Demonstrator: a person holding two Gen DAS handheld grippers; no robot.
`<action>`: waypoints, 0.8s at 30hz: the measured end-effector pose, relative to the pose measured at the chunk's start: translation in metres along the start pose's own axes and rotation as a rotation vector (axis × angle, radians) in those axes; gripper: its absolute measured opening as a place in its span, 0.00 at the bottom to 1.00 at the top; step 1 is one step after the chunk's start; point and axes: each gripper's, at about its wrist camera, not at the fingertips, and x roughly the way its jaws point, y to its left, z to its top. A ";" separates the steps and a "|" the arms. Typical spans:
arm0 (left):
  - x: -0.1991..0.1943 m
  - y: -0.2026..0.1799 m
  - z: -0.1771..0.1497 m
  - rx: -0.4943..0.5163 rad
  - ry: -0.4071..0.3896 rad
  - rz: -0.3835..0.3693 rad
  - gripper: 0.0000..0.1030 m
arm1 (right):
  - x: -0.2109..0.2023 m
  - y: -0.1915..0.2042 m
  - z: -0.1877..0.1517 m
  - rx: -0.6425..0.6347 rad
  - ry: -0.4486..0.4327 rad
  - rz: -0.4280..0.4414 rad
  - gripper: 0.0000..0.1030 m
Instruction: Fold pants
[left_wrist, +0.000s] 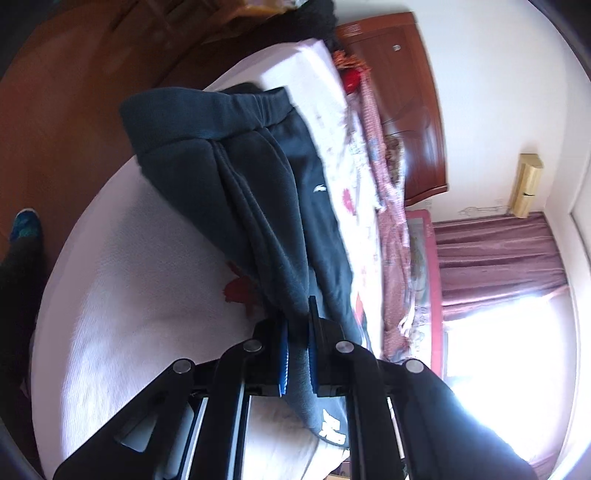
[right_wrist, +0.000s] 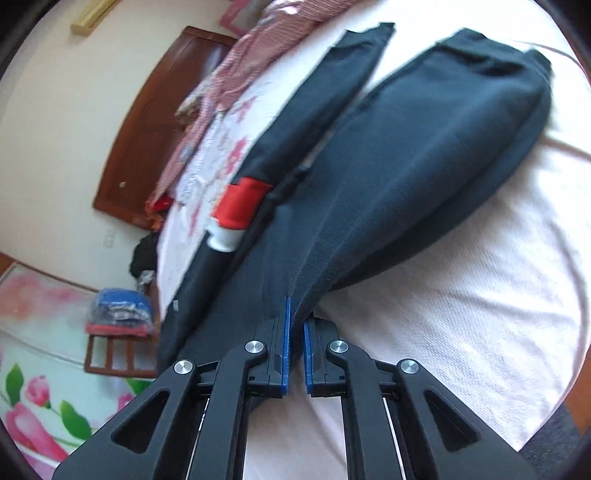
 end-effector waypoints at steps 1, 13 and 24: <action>-0.006 -0.002 -0.003 0.006 -0.005 -0.003 0.07 | -0.006 0.001 0.001 -0.017 0.002 0.013 0.04; -0.085 -0.007 -0.077 0.007 0.016 -0.006 0.07 | -0.085 -0.020 -0.025 -0.117 0.076 0.028 0.04; -0.100 0.015 -0.130 0.046 0.168 0.306 0.09 | -0.069 -0.063 -0.047 -0.174 0.172 -0.038 0.06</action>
